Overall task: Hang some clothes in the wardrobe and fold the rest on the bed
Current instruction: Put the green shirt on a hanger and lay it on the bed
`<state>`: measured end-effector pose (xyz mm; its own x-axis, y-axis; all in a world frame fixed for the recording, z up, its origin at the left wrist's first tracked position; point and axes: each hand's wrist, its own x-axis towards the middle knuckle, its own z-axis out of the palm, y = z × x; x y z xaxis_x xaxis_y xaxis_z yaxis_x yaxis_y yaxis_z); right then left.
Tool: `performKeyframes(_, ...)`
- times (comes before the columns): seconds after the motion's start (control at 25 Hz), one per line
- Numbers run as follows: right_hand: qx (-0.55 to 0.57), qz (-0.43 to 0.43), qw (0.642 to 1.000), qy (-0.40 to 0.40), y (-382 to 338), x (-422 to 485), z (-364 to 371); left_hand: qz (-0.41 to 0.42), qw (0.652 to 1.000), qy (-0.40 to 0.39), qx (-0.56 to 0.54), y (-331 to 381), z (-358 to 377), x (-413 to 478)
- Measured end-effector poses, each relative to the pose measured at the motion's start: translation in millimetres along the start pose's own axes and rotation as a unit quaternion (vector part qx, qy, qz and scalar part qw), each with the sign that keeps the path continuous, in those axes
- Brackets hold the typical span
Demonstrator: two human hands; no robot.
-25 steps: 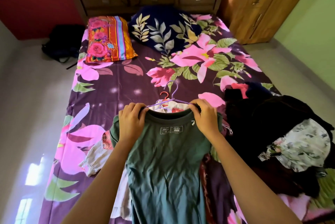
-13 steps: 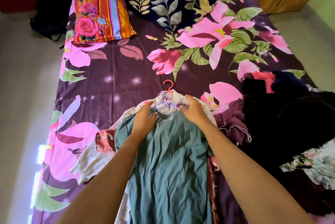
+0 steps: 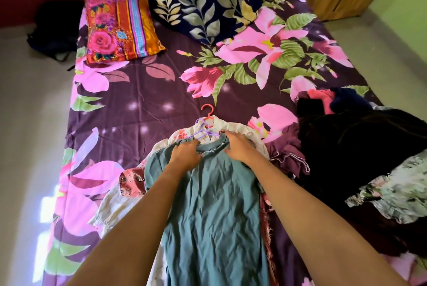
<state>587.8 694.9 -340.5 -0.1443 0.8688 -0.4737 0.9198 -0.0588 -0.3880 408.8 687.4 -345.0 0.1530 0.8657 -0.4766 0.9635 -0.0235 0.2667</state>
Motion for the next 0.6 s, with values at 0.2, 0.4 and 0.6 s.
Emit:
performKeyframes(0.2,-0.076,0.036,0.955,-0.284,-20.7,-50.6,-20.8,0.042,0.962,-0.256,0.089,13.2,-21.7,-40.7)
performKeyframes(0.4,-0.073,0.044,0.959,-0.272,-30.8,-104.4,-25.1,0.078,0.960,-0.261,0.064,31.6,-27.0,-86.9)
performKeyframes(0.6,-0.052,0.046,0.963,-0.259,-31.4,-129.0,-32.1,0.108,0.964,-0.231,0.079,38.2,-24.9,-107.1)
